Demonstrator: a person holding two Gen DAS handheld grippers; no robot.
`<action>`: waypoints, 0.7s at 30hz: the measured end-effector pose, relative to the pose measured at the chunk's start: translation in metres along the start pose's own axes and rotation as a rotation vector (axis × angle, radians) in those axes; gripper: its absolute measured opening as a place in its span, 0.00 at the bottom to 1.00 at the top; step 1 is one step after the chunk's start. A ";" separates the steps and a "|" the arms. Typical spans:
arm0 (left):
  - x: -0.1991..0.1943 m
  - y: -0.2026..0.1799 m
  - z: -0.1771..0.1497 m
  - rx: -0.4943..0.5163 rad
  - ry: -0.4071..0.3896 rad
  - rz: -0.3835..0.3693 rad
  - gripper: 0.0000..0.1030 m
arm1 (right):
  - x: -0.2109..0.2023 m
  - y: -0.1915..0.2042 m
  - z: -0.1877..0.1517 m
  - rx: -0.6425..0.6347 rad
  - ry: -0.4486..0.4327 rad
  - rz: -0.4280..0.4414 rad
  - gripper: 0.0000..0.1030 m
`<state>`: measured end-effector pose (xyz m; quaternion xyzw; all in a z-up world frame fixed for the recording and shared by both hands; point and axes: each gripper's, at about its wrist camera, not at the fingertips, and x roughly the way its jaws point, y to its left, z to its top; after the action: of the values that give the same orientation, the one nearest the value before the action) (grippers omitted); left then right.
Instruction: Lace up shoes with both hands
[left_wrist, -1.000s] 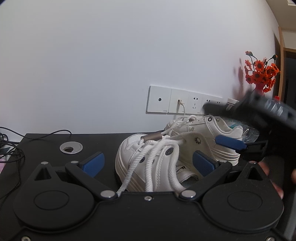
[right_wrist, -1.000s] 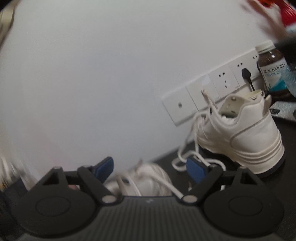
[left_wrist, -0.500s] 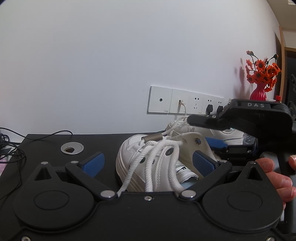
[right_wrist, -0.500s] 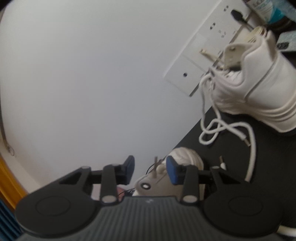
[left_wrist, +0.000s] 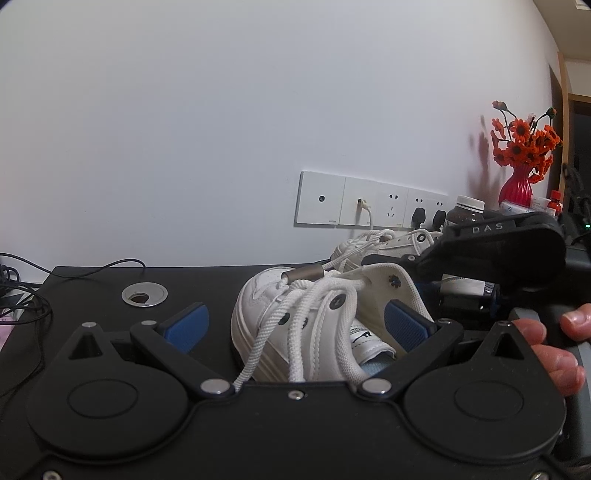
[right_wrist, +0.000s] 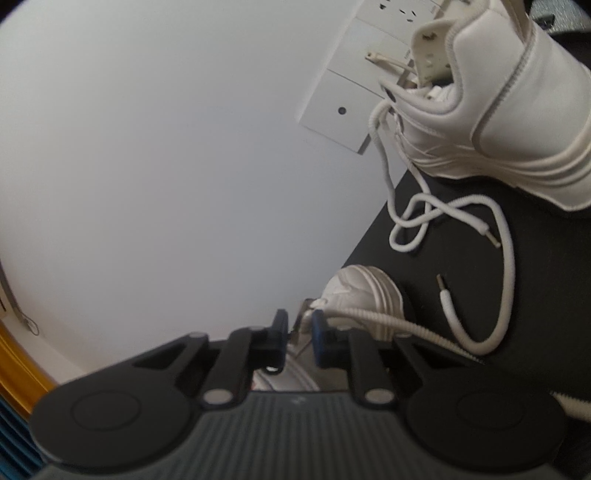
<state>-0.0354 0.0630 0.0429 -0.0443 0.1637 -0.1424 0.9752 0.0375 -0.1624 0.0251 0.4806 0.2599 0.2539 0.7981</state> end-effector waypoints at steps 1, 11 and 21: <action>0.000 0.000 0.000 0.001 0.000 -0.001 1.00 | -0.002 0.004 -0.001 -0.026 -0.013 -0.002 0.04; 0.001 0.002 -0.001 -0.002 -0.001 -0.001 1.00 | -0.016 0.028 -0.015 -0.256 -0.127 -0.067 0.03; 0.001 0.003 0.000 -0.008 0.008 0.000 1.00 | -0.020 0.029 -0.019 -0.307 -0.226 -0.083 0.03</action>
<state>-0.0338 0.0654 0.0428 -0.0477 0.1683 -0.1417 0.9743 0.0058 -0.1515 0.0470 0.3677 0.1463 0.2020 0.8959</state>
